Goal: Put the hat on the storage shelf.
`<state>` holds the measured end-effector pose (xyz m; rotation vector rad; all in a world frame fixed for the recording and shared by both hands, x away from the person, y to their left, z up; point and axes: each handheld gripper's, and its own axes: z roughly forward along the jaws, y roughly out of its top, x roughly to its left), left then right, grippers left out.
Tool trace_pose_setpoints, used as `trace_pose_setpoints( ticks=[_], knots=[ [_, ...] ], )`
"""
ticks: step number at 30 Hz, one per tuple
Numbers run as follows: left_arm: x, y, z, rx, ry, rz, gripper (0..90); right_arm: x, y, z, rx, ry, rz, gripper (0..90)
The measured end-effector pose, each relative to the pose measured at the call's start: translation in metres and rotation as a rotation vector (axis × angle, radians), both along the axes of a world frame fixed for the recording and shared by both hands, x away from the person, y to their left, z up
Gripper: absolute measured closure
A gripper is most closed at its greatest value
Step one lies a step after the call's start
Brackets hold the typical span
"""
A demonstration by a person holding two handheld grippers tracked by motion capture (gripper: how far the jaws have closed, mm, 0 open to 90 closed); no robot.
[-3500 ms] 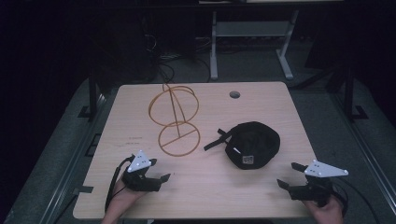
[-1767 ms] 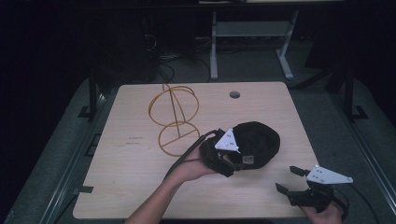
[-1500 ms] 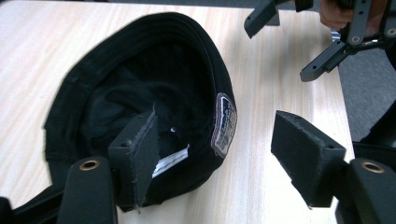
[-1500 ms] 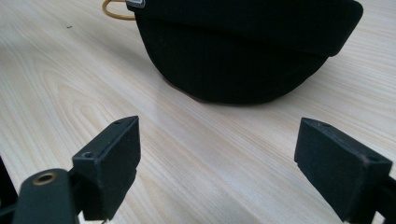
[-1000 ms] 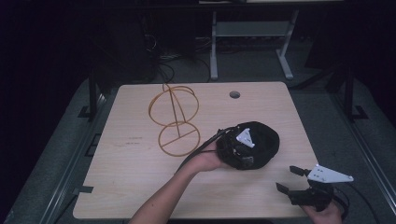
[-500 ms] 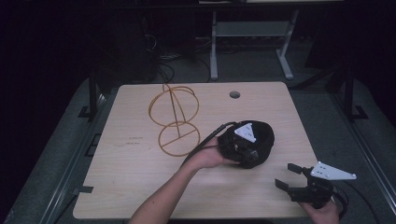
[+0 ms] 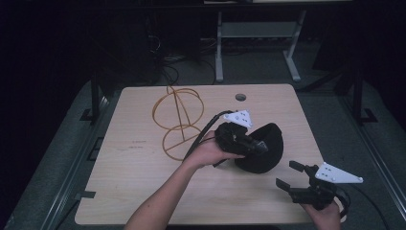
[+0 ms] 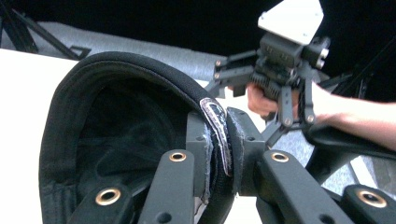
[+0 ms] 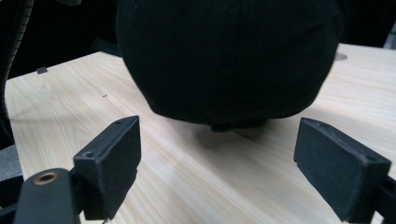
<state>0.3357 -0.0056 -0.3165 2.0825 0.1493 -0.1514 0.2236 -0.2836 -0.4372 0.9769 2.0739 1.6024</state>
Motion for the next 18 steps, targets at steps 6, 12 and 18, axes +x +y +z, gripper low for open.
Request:
trace_pose_setpoints(
  ticks=[6, 12, 18],
  knots=[
    [-0.004, -0.007, 0.009, -0.008, -0.002, -0.029, 79.8, -0.001, 0.002, 0.01, 0.038, -0.06, 0.002, 14.7],
    [-0.014, -0.026, 0.011, 0.021, -0.006, -0.113, 80.2, 0.004, -0.002, 0.01, 0.023, -0.078, -0.009, 20.6],
    [-0.021, -0.041, 0.011, 0.042, -0.004, -0.185, 80.6, 0.004, -0.01, 0.005, 0.029, -0.082, 0.015, 38.1]
  ],
)
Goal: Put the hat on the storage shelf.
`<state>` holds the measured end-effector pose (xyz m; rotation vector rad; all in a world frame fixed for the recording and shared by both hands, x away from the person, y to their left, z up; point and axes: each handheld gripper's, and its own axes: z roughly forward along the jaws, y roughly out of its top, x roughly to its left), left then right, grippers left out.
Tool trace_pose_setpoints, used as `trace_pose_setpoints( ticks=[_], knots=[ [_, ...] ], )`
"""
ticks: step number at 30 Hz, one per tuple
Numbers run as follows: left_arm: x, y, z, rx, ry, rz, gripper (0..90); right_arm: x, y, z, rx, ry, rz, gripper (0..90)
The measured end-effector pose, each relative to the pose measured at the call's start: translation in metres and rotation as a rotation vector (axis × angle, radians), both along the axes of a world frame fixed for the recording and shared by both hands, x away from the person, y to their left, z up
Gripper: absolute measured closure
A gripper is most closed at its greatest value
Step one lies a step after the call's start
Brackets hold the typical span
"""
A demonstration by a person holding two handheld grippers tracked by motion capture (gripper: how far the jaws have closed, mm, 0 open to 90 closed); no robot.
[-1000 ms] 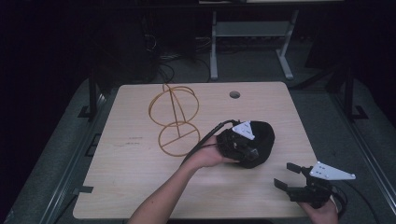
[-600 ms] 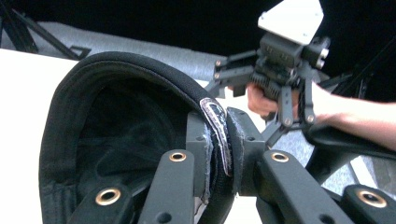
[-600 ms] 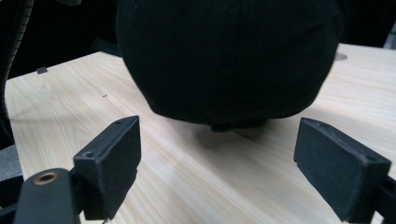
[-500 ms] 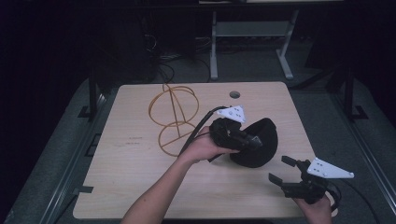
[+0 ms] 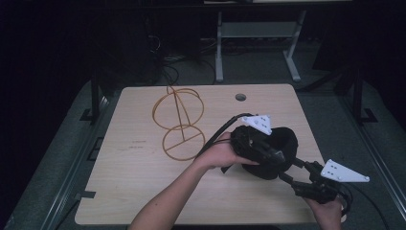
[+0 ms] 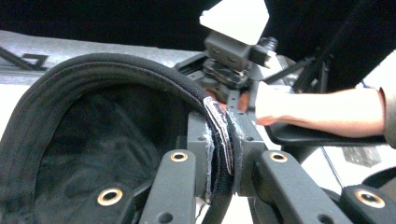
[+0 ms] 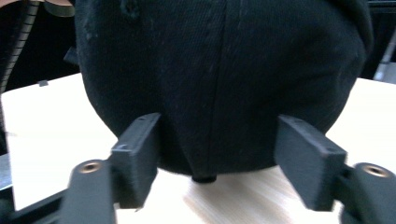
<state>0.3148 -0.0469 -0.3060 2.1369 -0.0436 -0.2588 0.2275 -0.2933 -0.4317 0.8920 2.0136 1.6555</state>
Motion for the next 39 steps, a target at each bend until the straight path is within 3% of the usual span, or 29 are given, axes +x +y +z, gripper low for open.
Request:
trace_pose_setpoints(
  ticks=[3, 4, 7, 8, 10, 16, 27, 31, 35, 39],
  knots=[
    [-0.003, -0.005, 0.002, 0.008, -0.011, -0.023, 81.0, -0.003, -0.004, 0.0, 0.006, -0.021, 0.012, 57.1],
    [-0.003, -0.005, 0.002, 0.008, -0.011, -0.023, 81.1, -0.003, -0.004, 0.0, 0.006, -0.021, 0.012, 57.1],
    [-0.003, -0.004, 0.004, 0.007, -0.015, -0.029, 81.2, -0.006, -0.005, 0.001, 0.013, -0.034, 0.015, 71.5],
    [-0.002, -0.003, 0.004, 0.007, -0.014, -0.028, 81.2, -0.008, -0.004, 0.002, 0.018, -0.041, 0.026, 80.2],
    [-0.002, -0.002, 0.004, 0.009, -0.013, -0.027, 81.2, -0.009, -0.003, 0.003, 0.002, -0.045, 0.033, 83.0],
    [0.001, 0.009, 0.004, 0.004, -0.029, 0.018, 78.4, -0.012, -0.003, 0.009, -0.025, -0.037, 0.029, 84.5],
    [-0.002, 0.028, 0.005, 0.037, -0.115, 0.119, 56.8, -0.013, -0.011, 0.028, -0.046, -0.054, -0.001, 85.8],
    [0.0, 0.044, 0.004, 0.034, -0.131, 0.165, 48.5, -0.01, -0.018, 0.038, -0.07, -0.051, 0.009, 85.8],
    [-0.003, 0.063, -0.001, 0.036, -0.139, 0.205, 45.4, -0.007, -0.02, 0.048, -0.107, -0.056, 0.019, 85.7],
    [-0.007, 0.082, -0.008, 0.04, -0.149, 0.241, 44.0, -0.003, -0.023, 0.054, -0.114, -0.051, 0.024, 85.7]
  ],
)
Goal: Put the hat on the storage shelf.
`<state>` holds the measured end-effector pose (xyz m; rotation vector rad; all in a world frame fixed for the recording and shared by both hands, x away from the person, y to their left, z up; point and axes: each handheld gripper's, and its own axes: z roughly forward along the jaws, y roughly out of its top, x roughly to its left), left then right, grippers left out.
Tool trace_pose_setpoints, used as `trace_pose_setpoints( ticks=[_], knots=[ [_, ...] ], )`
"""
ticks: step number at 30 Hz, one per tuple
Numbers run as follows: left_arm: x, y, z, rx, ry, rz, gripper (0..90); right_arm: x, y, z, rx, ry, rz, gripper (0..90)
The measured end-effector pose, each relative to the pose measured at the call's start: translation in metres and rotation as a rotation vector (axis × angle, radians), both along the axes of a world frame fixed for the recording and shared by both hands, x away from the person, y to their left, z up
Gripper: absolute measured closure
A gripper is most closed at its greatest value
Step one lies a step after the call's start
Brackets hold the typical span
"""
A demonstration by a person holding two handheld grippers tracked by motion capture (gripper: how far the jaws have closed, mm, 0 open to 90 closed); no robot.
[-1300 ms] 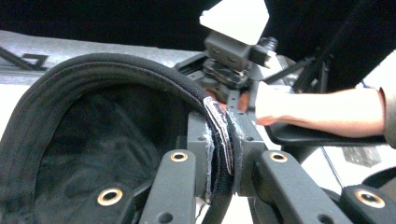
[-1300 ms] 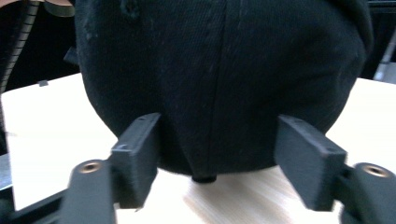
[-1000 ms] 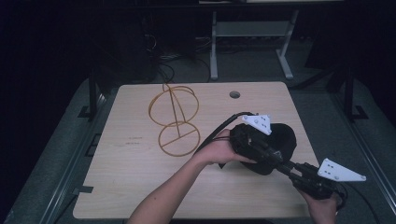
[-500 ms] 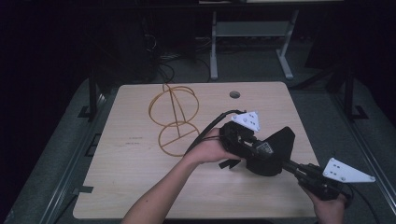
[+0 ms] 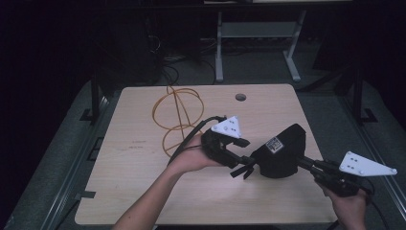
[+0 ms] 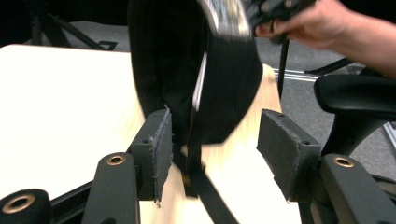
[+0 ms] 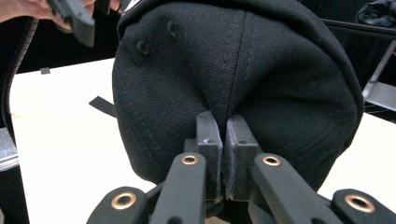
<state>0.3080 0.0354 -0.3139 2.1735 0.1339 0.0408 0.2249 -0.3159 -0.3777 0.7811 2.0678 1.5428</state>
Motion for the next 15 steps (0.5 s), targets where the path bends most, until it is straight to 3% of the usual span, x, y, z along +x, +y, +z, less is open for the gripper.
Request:
trace_pose_setpoints(
  ticks=[3, 15],
  knots=[
    [-0.005, 0.016, -0.009, 0.011, -0.002, 0.027, 42.8, 0.005, -0.001, 0.006, -0.009, 0.002, 0.004, 85.7],
    [-0.02, 0.042, -0.038, 0.067, -0.021, 0.079, 38.2, 0.017, -0.004, 0.016, -0.022, 0.032, 0.023, 85.7]
  ],
)
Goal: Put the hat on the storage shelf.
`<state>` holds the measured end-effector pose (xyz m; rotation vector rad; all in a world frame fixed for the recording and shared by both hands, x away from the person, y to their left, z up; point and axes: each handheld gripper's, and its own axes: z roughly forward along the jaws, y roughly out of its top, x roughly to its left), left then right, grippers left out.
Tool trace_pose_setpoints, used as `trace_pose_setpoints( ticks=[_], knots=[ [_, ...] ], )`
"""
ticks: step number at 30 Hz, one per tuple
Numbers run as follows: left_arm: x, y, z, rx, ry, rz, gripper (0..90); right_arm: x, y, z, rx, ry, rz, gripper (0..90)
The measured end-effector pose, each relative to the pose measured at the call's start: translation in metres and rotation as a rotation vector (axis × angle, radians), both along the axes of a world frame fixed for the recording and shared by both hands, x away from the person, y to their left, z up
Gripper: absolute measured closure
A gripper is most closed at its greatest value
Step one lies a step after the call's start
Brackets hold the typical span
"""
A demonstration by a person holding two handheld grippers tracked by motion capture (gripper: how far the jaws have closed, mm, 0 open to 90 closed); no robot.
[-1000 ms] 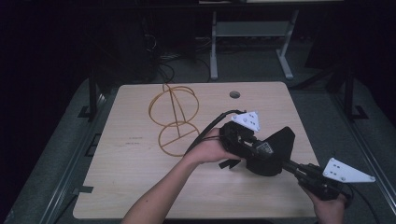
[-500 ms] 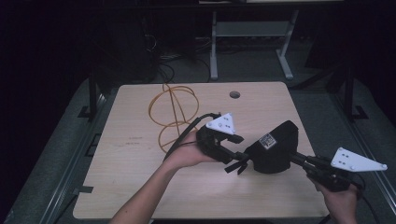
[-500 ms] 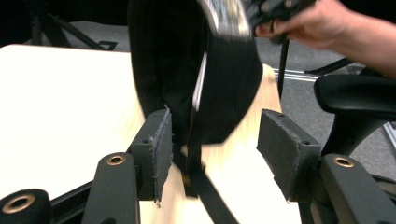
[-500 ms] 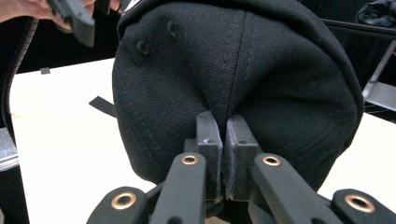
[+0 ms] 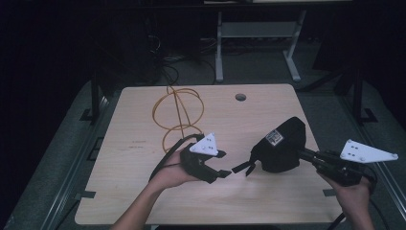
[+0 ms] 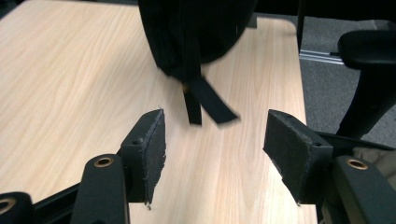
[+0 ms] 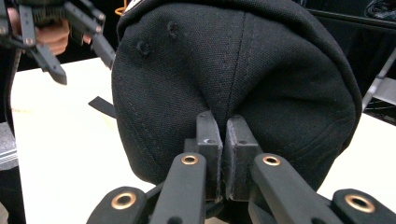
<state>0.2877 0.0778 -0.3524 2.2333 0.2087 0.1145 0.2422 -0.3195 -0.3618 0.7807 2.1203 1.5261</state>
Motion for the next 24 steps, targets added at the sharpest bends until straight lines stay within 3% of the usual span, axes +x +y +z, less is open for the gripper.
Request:
trace_pose_setpoints(
  ticks=[9, 14, 18, 22, 24],
  knots=[
    [-0.008, 0.023, -0.029, 0.03, 0.009, 0.069, 34.7, 0.011, 0.002, 0.022, -0.024, -0.022, 0.01, 85.7],
    [-0.012, 0.034, -0.041, 0.056, -0.014, 0.092, 32.4, 0.019, 0.01, 0.035, -0.027, -0.023, 0.031, 85.7],
    [-0.014, 0.044, -0.053, 0.042, -0.022, 0.124, 31.8, 0.025, 0.018, 0.045, -0.031, -0.025, 0.045, 85.7],
    [-0.016, 0.047, -0.059, 0.064, -0.039, 0.128, 30.0, 0.031, 0.026, 0.056, -0.037, -0.028, 0.062, 85.7],
    [-0.017, 0.049, -0.06, 0.046, -0.034, 0.129, 30.0, 0.034, 0.03, 0.061, -0.037, -0.033, 0.071, 85.7]
  ],
)
